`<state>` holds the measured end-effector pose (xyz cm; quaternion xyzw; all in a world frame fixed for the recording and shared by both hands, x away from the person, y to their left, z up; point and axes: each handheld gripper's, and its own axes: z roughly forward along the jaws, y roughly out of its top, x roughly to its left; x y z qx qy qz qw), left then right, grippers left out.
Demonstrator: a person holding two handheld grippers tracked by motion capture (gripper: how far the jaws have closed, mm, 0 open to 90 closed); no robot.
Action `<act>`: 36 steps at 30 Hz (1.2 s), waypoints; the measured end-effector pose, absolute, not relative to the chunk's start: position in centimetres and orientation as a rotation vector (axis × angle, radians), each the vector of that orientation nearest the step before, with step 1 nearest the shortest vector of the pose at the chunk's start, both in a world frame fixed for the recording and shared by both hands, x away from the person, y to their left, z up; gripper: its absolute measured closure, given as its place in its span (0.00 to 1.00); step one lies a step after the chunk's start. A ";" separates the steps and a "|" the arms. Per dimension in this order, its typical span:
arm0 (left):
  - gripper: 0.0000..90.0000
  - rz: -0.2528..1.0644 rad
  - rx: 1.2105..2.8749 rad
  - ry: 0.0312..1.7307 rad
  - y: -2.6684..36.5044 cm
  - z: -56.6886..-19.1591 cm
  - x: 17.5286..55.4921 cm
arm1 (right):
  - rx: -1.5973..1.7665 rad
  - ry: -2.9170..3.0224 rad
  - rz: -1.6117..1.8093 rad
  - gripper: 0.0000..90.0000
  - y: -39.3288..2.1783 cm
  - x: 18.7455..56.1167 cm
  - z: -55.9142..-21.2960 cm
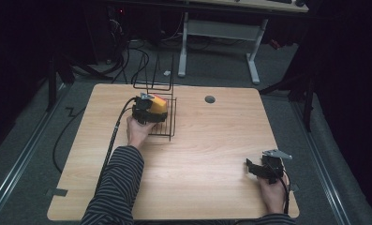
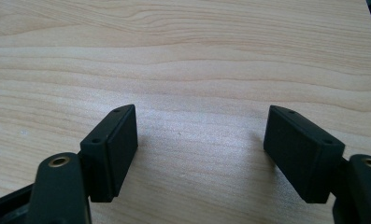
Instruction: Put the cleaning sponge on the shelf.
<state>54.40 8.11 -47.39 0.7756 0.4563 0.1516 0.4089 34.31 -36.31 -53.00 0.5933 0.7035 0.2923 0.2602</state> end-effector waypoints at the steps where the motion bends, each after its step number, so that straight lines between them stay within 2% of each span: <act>1: 0.04 0.382 1.954 1.150 8.1 -47.4 54.4 | 1.607 1.906 0.791 0.29 -36.3 34.3 -53.0; 3: 0.00 0.380 1.961 1.149 8.2 -47.4 54.3 | 1.607 1.905 0.792 0.29 -36.3 34.3 -53.0; 36: 0.03 0.381 1.904 1.054 12.2 -44.3 48.3 | 1.608 1.906 0.791 0.29 -36.3 34.3 -53.0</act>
